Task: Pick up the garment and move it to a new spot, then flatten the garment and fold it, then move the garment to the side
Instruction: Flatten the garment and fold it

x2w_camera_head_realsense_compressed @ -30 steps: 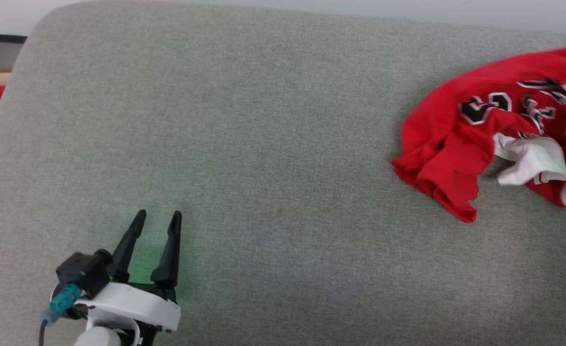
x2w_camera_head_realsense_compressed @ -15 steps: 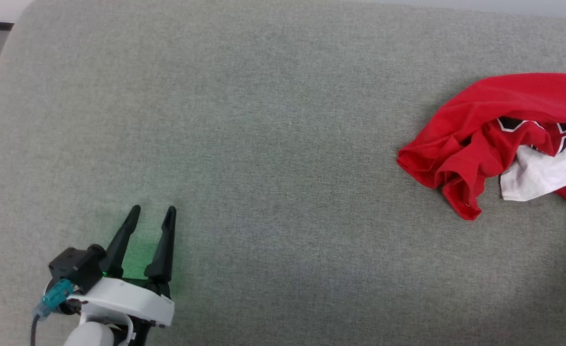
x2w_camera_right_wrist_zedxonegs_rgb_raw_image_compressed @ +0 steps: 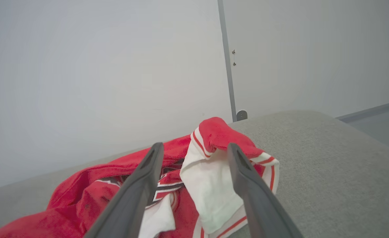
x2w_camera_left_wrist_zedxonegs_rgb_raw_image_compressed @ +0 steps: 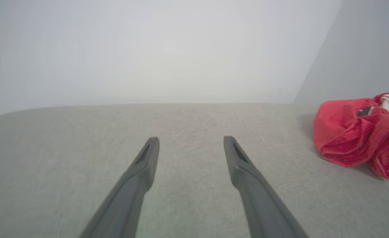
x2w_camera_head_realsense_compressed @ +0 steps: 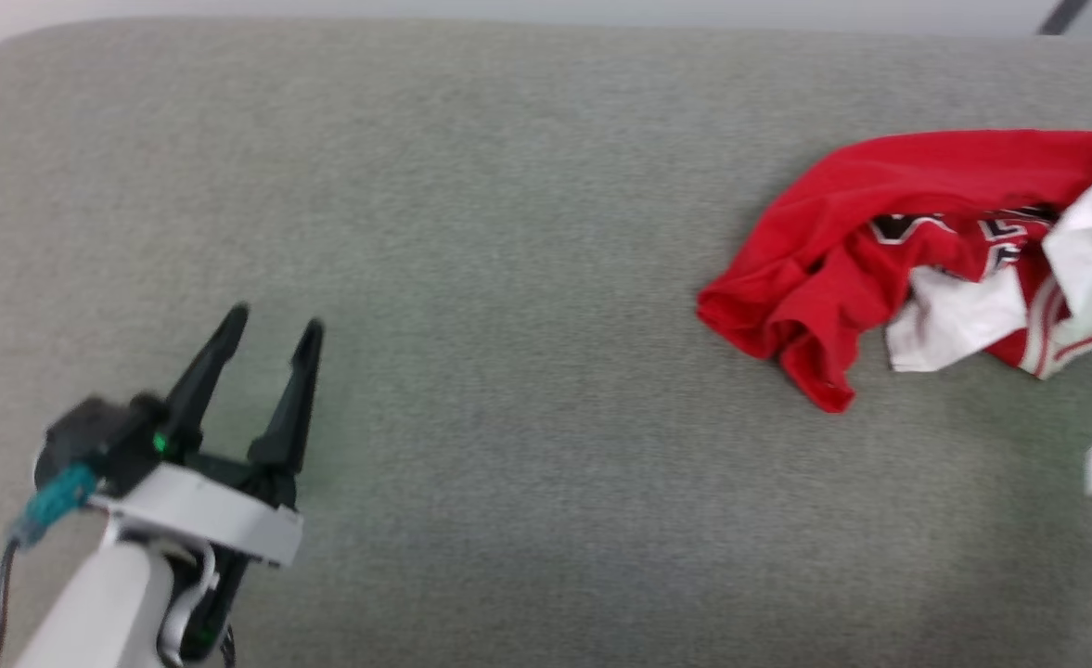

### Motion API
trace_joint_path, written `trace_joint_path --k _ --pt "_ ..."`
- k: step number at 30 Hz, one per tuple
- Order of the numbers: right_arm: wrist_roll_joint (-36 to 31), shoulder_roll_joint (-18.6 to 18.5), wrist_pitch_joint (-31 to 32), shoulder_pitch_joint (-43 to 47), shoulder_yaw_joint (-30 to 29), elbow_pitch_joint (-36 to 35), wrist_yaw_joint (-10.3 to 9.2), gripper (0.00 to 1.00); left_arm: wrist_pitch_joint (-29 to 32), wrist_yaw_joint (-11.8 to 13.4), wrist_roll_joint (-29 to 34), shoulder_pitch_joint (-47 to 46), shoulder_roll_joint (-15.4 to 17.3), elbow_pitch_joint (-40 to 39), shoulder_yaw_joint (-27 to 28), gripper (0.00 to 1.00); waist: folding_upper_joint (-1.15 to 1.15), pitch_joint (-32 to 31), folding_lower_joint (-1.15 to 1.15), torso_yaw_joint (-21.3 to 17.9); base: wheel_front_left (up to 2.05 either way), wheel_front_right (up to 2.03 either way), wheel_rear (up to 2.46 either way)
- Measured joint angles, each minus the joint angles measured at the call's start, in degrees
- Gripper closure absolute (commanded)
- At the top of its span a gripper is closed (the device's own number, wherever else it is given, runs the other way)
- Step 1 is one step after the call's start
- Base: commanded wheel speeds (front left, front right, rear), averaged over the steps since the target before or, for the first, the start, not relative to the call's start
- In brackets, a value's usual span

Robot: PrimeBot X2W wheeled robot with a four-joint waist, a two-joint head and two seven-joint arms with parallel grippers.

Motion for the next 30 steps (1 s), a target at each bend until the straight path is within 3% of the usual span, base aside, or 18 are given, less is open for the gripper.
trace_joint_path --k 5,11,14,18,22,30 --pt "2.1 1.0 -1.9 8.9 9.8 -6.2 0.0 0.0 0.9 0.0 -2.1 -7.8 8.0 -1.9 -11.2 0.0 0.0 -0.5 0.0 -2.8 0.0 0.0 0.0" --pt "2.0 1.6 -6.7 15.6 20.0 -8.1 0.01 0.0 12.7 -0.1 -10.7 -25.1 17.0 -7.5 -31.7 0.0 0.0 -0.5 0.0 -6.9 0.0 0.0 0.0" --pt "1.8 1.7 -8.6 16.7 23.4 -7.7 0.01 0.0 21.0 -0.1 -15.9 -35.3 18.8 -8.8 -42.0 0.0 0.0 0.0 0.0 -9.2 0.0 0.0 0.0" --pt "3.0 1.7 -10.2 16.6 26.1 -7.2 0.01 0.0 31.8 -0.1 -28.0 -45.8 17.3 -7.2 -51.5 0.0 0.0 0.8 0.0 -12.6 0.0 0.0 0.0" --pt "4.9 1.7 -11.1 16.2 27.5 -6.5 0.01 0.0 38.5 -0.1 -36.2 -54.4 15.4 -2.5 -56.1 0.0 0.0 1.9 0.0 -16.0 0.0 0.0 0.0" --pt "7.6 1.7 -11.4 14.3 31.3 -7.1 0.01 0.0 46.6 -0.1 -41.7 -65.0 10.1 7.6 -59.8 0.0 0.0 5.1 0.0 -21.6 0.0 0.0 0.0"
